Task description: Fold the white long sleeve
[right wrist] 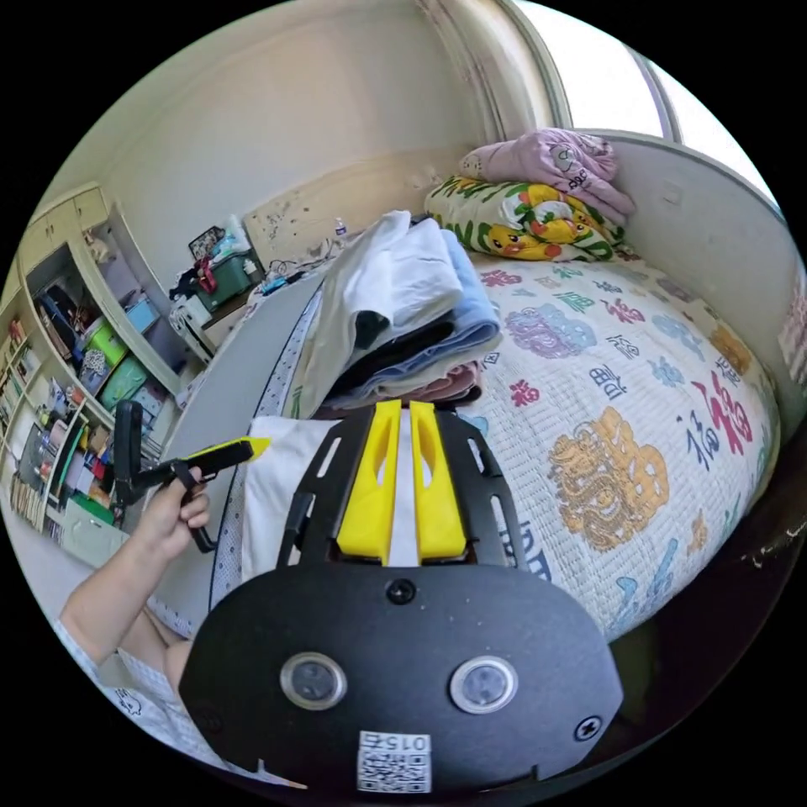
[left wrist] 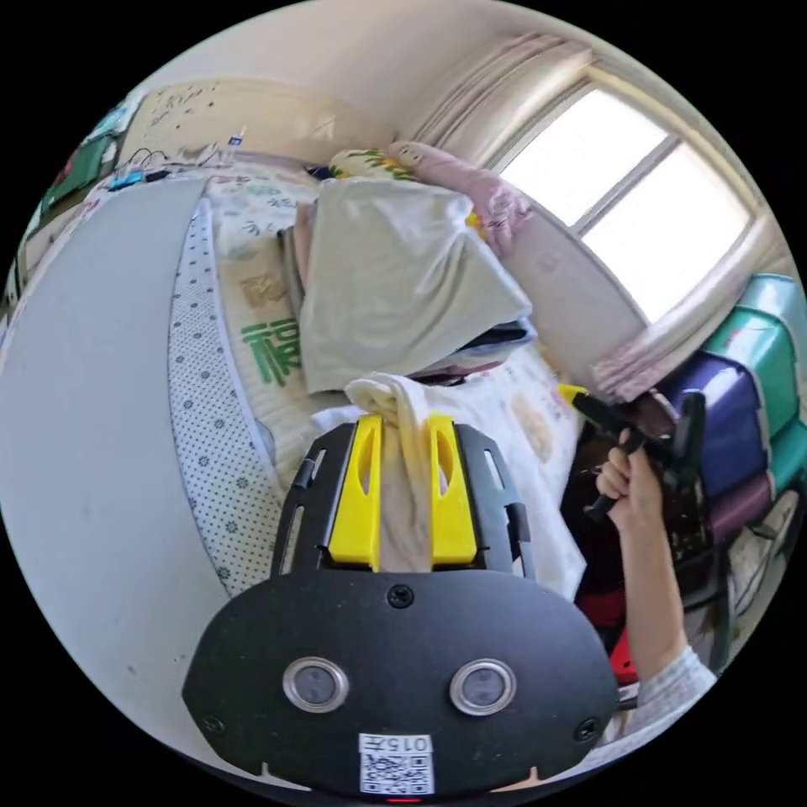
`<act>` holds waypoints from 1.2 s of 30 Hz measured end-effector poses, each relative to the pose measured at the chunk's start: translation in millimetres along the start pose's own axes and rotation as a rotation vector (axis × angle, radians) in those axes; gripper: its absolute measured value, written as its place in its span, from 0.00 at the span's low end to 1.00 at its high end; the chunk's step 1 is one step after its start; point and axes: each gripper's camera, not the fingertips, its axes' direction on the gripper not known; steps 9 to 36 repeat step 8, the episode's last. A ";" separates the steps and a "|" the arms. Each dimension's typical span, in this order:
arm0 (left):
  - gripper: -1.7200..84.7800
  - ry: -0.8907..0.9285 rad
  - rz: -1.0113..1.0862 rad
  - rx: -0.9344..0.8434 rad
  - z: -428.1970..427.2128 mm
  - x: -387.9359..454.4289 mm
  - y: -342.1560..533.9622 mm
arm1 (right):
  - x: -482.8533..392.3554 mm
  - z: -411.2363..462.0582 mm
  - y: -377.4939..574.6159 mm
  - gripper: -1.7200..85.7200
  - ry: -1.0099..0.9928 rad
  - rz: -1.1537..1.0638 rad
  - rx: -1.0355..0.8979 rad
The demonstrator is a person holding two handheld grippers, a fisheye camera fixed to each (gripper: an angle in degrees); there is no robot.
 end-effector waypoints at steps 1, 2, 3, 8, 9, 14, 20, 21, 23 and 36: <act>0.12 -0.039 0.067 -0.014 10.8 6.6 -0.2 | -4.3 17.8 4.7 0.03 -0.011 -0.003 -0.026; 0.12 -0.072 0.125 -0.025 19.7 11.5 0.5 | -7.0 40.5 14.3 0.03 -0.005 -0.008 -0.070; 0.12 -0.079 0.147 -0.029 23.3 12.9 0.9 | -7.5 53.7 21.6 0.02 0.002 -0.011 -0.097; 0.12 -0.070 0.201 -0.037 29.9 14.6 -11.6 | -13.2 55.4 93.1 0.01 0.011 -0.022 0.136; 0.12 -0.070 0.201 -0.037 29.9 14.6 -11.6 | -13.2 55.4 93.1 0.01 0.011 -0.022 0.136; 0.12 -0.070 0.201 -0.037 29.9 14.6 -11.6 | -13.2 55.4 93.1 0.01 0.011 -0.022 0.136; 0.12 -0.070 0.201 -0.037 29.9 14.6 -11.6 | -13.2 55.4 93.1 0.01 0.011 -0.022 0.136; 0.12 -0.070 0.201 -0.037 29.9 14.6 -11.6 | -13.2 55.4 93.1 0.01 0.011 -0.022 0.136; 0.12 -0.070 0.201 -0.037 29.9 14.6 -11.6 | -13.2 55.4 93.1 0.01 0.011 -0.022 0.136; 0.12 -0.070 0.201 -0.037 29.9 14.6 -11.6 | -13.2 55.4 93.1 0.01 0.011 -0.022 0.136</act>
